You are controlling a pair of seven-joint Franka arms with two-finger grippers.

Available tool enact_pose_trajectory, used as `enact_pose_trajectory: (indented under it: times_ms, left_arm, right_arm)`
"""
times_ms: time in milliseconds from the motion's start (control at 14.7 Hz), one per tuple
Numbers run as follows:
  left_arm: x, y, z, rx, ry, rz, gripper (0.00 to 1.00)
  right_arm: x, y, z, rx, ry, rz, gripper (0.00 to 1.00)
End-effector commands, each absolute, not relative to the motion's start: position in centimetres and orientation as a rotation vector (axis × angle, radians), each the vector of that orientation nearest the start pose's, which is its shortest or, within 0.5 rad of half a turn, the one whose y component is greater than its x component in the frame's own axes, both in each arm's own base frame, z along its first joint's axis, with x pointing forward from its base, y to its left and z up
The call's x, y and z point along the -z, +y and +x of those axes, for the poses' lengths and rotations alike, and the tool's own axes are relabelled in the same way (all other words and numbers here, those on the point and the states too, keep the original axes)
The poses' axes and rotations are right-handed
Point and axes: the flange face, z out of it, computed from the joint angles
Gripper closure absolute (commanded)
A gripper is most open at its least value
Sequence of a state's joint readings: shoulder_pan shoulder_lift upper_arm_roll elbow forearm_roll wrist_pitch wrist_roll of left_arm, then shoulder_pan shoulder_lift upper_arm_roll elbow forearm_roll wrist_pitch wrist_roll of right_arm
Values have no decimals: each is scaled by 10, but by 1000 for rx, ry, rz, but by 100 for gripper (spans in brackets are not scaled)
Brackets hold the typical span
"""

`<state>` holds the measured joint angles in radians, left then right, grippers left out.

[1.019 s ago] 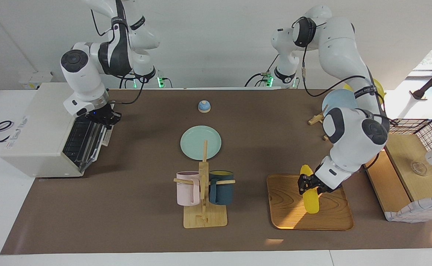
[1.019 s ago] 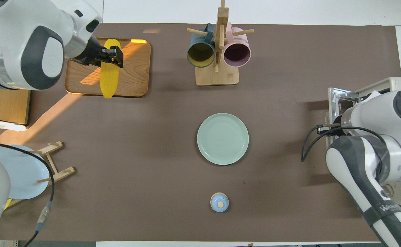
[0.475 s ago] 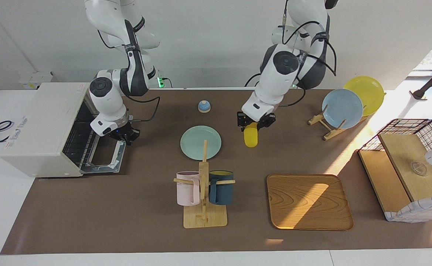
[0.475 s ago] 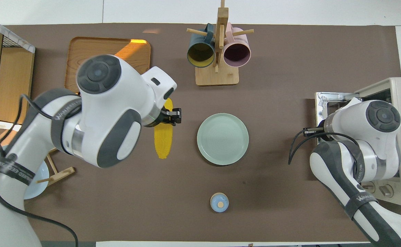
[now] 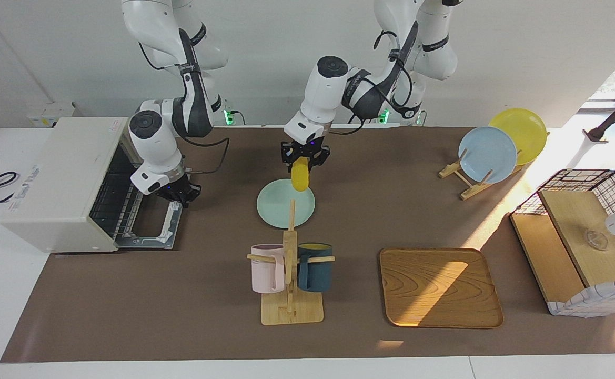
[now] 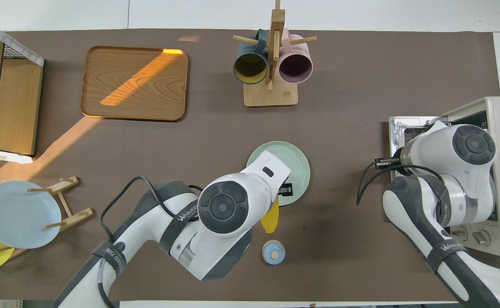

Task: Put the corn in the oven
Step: 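Lower the corn onto the mint green plate and open the left gripper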

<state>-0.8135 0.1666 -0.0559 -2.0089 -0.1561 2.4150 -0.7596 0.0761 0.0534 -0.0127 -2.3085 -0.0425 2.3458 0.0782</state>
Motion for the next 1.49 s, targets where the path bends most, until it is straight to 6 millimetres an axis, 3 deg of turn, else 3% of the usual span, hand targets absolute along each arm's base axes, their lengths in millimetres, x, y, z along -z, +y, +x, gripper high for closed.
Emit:
enact_pose_trajectory:
  times_ms: [0, 136, 204, 272, 340, 679, 815, 883, 951, 1019, 1155, 1426]
  left_arm:
    - [-356, -483, 403, 168, -45, -3423, 100]
    - [-333, -506, 407, 157, -65, -3422, 100]
    - [-332, -508, 409, 168, -67, -3428, 100]
    - [-329, -508, 410, 187, -70, -3437, 100]
    - [-323, -508, 410, 190, -71, -3435, 100]
    - [-318, -500, 421, 223, -104, -3442, 100]
    - [-317, -498, 422, 214, -103, -3435, 100]
    - [-317, -498, 422, 210, -98, -3431, 71]
    - [-316, -497, 422, 202, -104, -3427, 1]
    - [-319, -497, 421, 191, -97, -3422, 0]
    - [-337, -479, 437, 205, -140, -3413, 0]
    - [-406, -423, 470, 181, -163, -3389, 0]
  right_arm:
    - [-328, 44, 524, 11, -29, -3150, 100]
    - [-340, 44, 533, 11, -22, -3150, 100]
    - [-345, 45, 535, 16, -26, -3150, 77]
    - [-349, 47, 534, 28, -33, -3149, 35]
    - [-352, 51, 533, 32, -54, -3149, 0]
    - [-359, 53, 523, -76, -59, -3150, 0]
    - [-362, 50, 528, -56, -33, -3134, 0]
    - [-368, 49, 534, -42, -5, -3114, 0]
    - [-375, 51, 540, -28, -14, -3102, 0]
    - [-377, 56, 542, -45, -35, -3101, 0]
    - [-378, 56, 543, -57, -36, -3098, 0]
    - [-400, 70, 557, -111, 8, -3049, 0]
